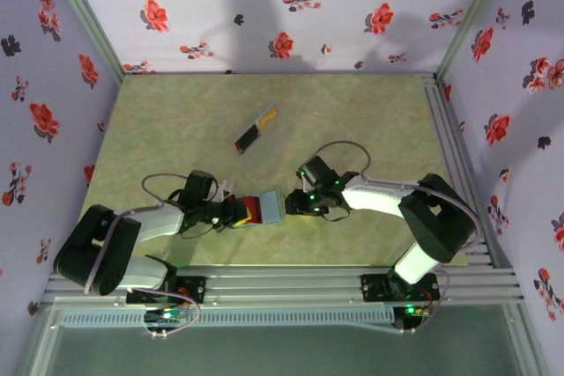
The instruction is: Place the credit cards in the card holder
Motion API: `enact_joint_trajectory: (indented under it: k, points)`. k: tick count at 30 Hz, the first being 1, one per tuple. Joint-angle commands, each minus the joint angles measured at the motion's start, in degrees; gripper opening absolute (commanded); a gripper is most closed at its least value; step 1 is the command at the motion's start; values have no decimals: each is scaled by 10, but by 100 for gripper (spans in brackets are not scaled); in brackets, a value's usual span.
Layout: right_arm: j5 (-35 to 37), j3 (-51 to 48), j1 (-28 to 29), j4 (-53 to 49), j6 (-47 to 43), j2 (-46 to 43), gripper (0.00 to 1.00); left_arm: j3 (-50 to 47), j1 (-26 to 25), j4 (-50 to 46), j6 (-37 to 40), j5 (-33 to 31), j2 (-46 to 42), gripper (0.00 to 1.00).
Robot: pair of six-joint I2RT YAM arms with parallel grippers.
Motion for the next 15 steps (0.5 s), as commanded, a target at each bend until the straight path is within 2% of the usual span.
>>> enact_joint_trajectory:
  k: [1, 4, 15]
  points:
    - [-3, 18, 11, 4, -1, 3, 53, 14, 4, -56, 10, -23, -15, 0]
    - [12, 24, 16, 2, -7, 0, 56, 18, 5, -61, 12, -24, -10, 0]
    - [14, 30, 17, 4, -6, 6, 53, 35, 9, -77, 25, -32, 13, 0]
